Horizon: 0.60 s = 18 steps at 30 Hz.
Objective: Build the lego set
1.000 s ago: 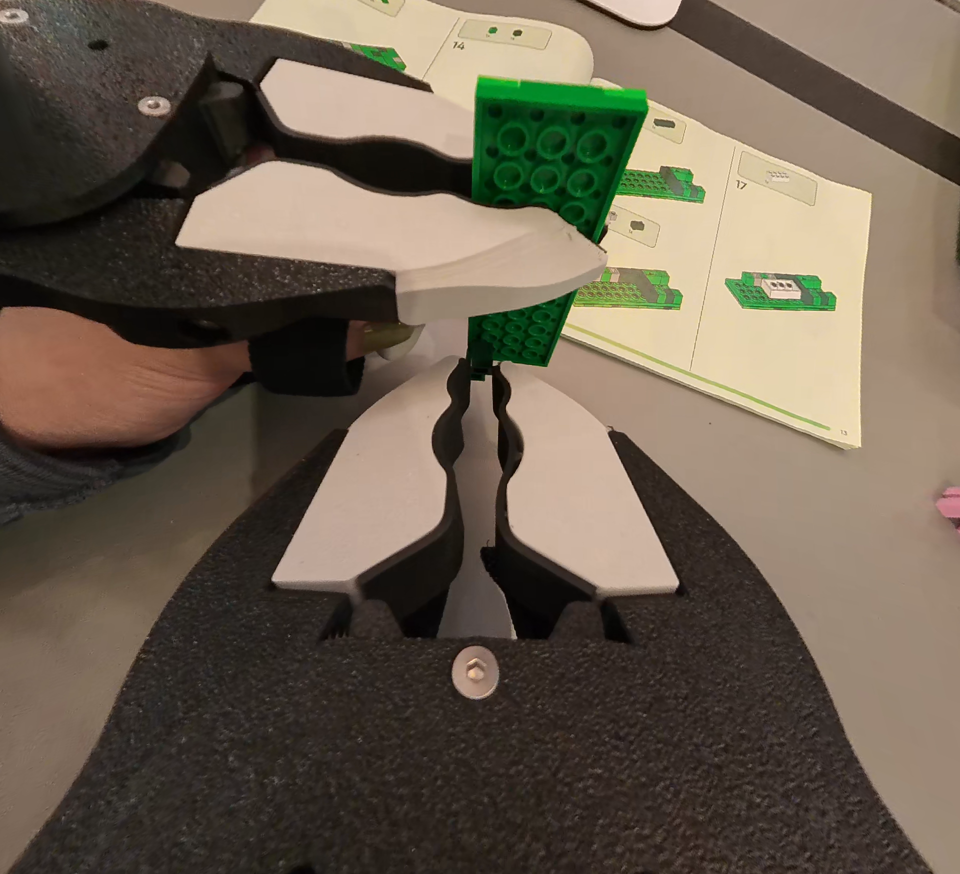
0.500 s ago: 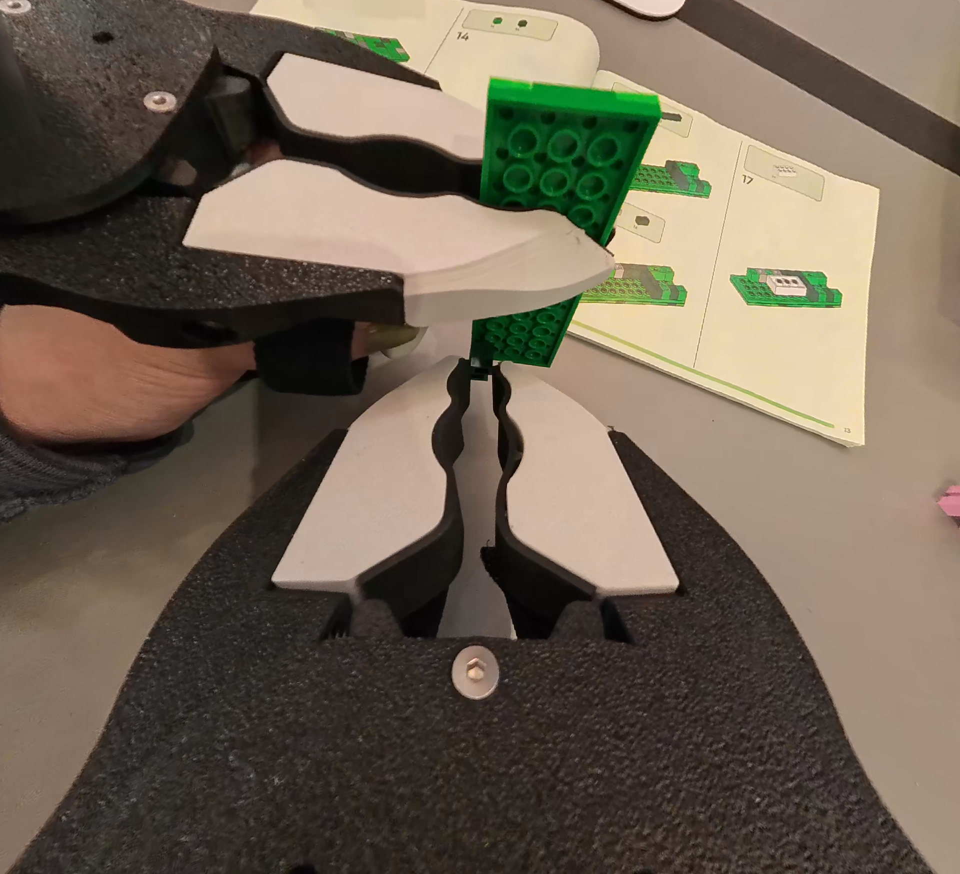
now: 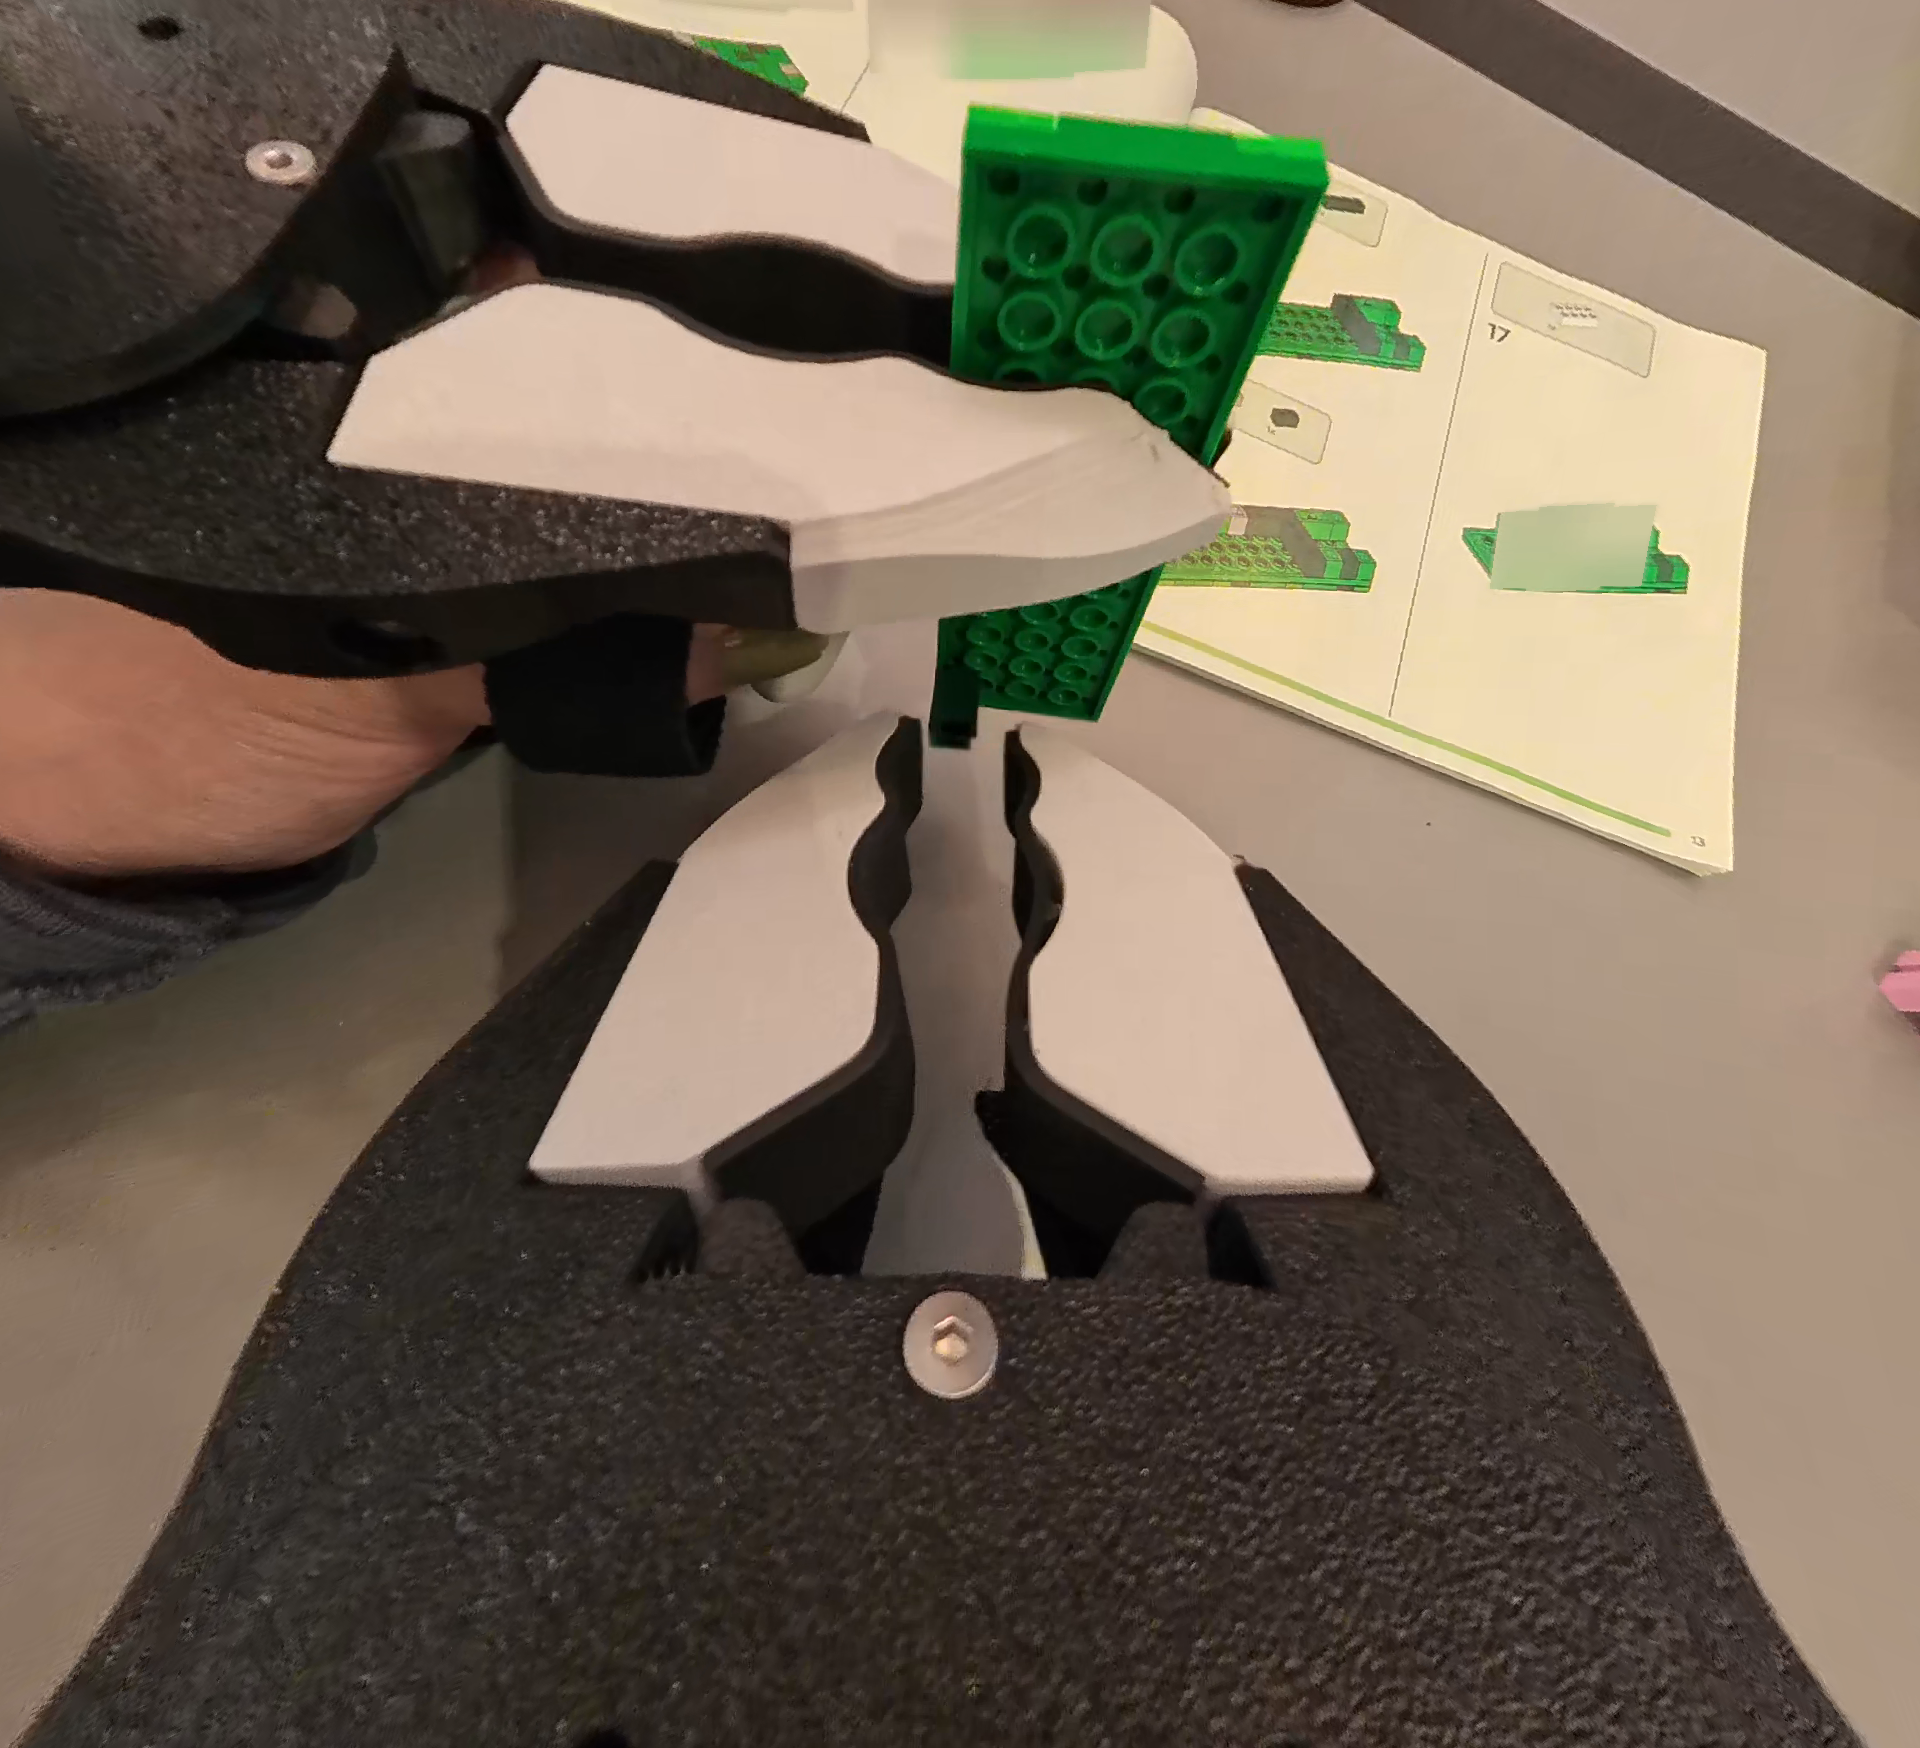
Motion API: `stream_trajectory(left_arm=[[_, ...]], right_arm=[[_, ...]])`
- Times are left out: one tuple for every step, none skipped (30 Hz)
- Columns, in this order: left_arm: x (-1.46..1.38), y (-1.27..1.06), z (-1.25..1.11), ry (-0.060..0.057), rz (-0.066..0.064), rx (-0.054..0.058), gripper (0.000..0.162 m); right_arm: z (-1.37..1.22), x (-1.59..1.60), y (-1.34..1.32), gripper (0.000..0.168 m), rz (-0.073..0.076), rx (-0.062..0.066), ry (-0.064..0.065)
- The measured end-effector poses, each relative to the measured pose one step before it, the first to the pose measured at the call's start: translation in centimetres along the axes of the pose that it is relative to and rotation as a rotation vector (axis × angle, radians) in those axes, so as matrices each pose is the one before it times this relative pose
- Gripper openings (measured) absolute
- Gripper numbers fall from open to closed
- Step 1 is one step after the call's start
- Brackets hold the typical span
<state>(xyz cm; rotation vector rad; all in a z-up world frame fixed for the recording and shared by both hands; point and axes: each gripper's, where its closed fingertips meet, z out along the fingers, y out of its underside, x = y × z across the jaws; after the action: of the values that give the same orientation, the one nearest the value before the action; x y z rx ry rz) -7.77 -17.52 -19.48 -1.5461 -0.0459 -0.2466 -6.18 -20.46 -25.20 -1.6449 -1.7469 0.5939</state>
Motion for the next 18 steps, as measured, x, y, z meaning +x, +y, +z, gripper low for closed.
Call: stream_trajectory(left_arm=[[0.026, -0.003, -0.001, 0.0024, -0.0007, 0.0001, 0.006], [0.025, 0.005, -0.005, 0.0034, -0.0016, -0.0001, 0.006], [0.047, -0.001, -0.009, 0.0051, -0.0028, -0.0005, 0.006], [0.071, 0.011, 0.001, 0.0092, -0.0034, -0.0012, 0.006], [0.141, 0.033, 0.01, 0.014, -0.0034, -0.0027, 0.006], [0.185, 0.052, 0.014, 0.0186, -0.0032, -0.0043, 0.006], [0.282, 0.051, 0.031, 0.0252, -0.0024, -0.0048, 0.006], [0.329, 0.059, 0.043, 0.0278, -0.0008, -0.005, 0.006], [0.337, 0.066, 0.04, 0.0271, 0.0008, -0.005, 0.006], [0.376, 0.051, 0.038, 0.0285, 0.0025, -0.0049, 0.006], [0.362, 0.064, 0.041, 0.0276, 0.0035, -0.005, 0.006], [0.348, 0.064, 0.042, 0.0264, 0.0029, -0.005, 0.006], [0.361, 0.057, 0.041, 0.0278, 0.002, -0.0047, 0.006], [0.376, 0.054, 0.034, 0.0289, 0.0021, -0.0045, 0.006], [0.38, 0.062, 0.039, 0.0281, 0.0024, -0.0049, 0.006], [0.327, 0.069, 0.046, 0.0245, 0.0024, -0.0055, 0.006], [0.318, 0.073, 0.047, 0.0223, 0.0025, -0.0056, 0.006], [0.328, 0.065, 0.052, 0.0232, 0.0024, -0.0049, 0.006]], right_arm=[[-0.147, 0.0, 0.144, 0.017, -0.0031, -0.0046, 0.0019], [-0.24, 0.013, 0.208, 0.019, -0.005, -0.0033, 0.0032], [-0.303, 0.012, 0.258, 0.021, -0.0076, 0.0009, 0.0018], [-0.364, 0.056, 0.288, 0.025, -0.01, 0.0062, -0.0022], [-0.377, 0.115, 0.317, 0.028, -0.0137, 0.0098, -0.0042], [-0.382, 0.189, 0.288, 0.032, -0.0184, 0.0169, -0.0063], [-0.343, 0.216, 0.175, 0.04, -0.0236, 0.0284, -0.0111], [-0.31, 0.19, 0.114, 0.049, -0.0213, 0.0372, -0.0187], [-0.283, 0.13, -0.004, 0.055, -0.0155, 0.0449, -0.0308], [-0.245, -0.08, -0.122, 0.06, -0.0134, 0.055, -0.0513], [-0.243, -0.351, -0.227, 0.064, -0.0105, 0.0642, -0.0749], [-0.218, -0.367, -0.191, 0.067, -0.0016, 0.0616, -0.0781], [-0.203, -0.525, -0.091, 0.069, 0.0011, 0.0489, -0.0901], [-0.178, -0.502, -0.097, 0.069, 0.0047, 0.0429, -0.0863], [-0.106, -0.133, -0.07, 0.068, 0.0089, 0.0373, -0.0599], [-0.032, 0.148, 0.04, 0.069, 0.0138, 0.0244, -0.041], [0.042, 0.194, 0.091, 0.071, 0.0198, 0.0136, -0.0382], [0.086, 0.171, 0.065, 0.072, 0.0172, 0.0122, -0.039]])
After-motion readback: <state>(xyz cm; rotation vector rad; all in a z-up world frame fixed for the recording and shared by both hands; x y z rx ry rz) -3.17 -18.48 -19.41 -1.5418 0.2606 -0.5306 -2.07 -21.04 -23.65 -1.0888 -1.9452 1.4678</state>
